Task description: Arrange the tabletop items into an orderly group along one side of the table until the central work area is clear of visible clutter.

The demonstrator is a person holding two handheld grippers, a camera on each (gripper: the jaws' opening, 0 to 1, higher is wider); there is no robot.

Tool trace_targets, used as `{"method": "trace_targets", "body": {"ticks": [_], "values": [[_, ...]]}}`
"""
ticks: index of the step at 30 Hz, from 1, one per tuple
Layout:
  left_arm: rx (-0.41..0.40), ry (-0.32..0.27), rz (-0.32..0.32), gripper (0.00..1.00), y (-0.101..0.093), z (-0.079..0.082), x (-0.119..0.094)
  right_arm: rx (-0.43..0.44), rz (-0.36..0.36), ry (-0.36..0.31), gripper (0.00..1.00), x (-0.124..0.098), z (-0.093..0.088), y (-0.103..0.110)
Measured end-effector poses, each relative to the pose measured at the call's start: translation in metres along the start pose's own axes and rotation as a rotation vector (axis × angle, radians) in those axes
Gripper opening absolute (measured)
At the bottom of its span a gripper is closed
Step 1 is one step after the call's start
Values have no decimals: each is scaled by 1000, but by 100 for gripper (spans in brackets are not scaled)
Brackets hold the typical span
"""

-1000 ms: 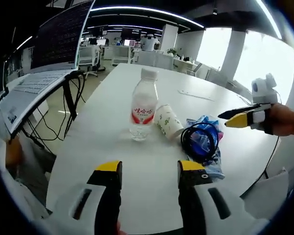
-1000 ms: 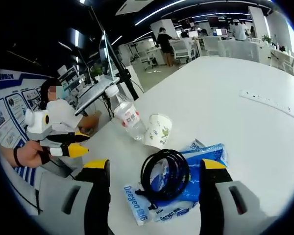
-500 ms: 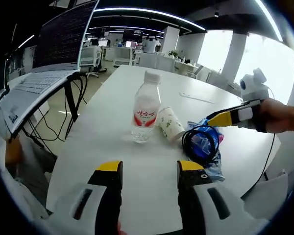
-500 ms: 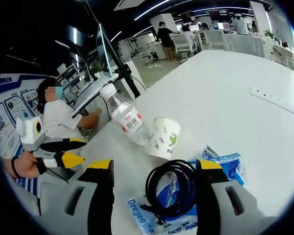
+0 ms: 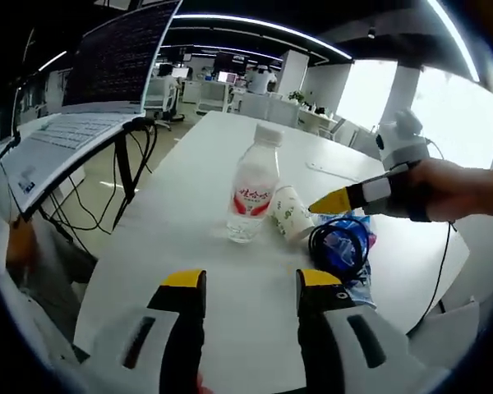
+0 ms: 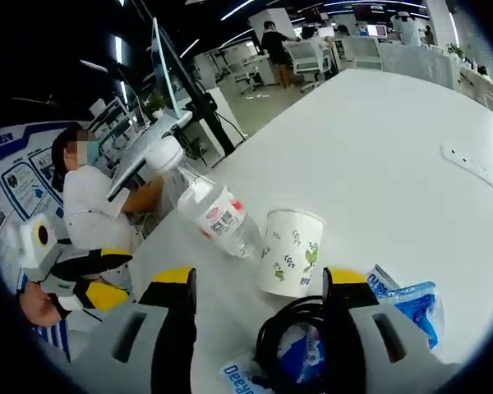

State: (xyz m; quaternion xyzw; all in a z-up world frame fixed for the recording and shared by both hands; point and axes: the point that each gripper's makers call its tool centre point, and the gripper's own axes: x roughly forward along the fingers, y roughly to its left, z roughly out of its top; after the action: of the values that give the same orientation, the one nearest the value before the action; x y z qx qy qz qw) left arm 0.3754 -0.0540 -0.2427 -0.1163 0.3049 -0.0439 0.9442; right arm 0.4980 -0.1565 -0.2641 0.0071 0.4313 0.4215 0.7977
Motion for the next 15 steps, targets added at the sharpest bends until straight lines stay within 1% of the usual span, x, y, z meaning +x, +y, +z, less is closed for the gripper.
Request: {"method": "trace_targets", "body": {"ticks": [3, 4, 8, 11, 13, 15], "values": [[-5, -5, 0, 43, 1, 1, -1, 9, -15, 19, 61, 6, -1, 0], [-3, -7, -2, 43, 0, 2, -2, 8, -25, 38, 60, 9, -3, -1], [-7, -13, -9, 43, -1, 3, -4, -18, -46, 91, 60, 17, -8, -3], [-11, -16, -16, 43, -2, 3, -5, -27, -56, 117, 59, 17, -12, 1], [-13, -18, -21, 43, -3, 3, -5, -14, -67, 133, 58, 23, -15, -4], [-14, -20, -27, 43, -4, 3, -6, 19, -94, 155, 56, 28, -20, -13]]}}
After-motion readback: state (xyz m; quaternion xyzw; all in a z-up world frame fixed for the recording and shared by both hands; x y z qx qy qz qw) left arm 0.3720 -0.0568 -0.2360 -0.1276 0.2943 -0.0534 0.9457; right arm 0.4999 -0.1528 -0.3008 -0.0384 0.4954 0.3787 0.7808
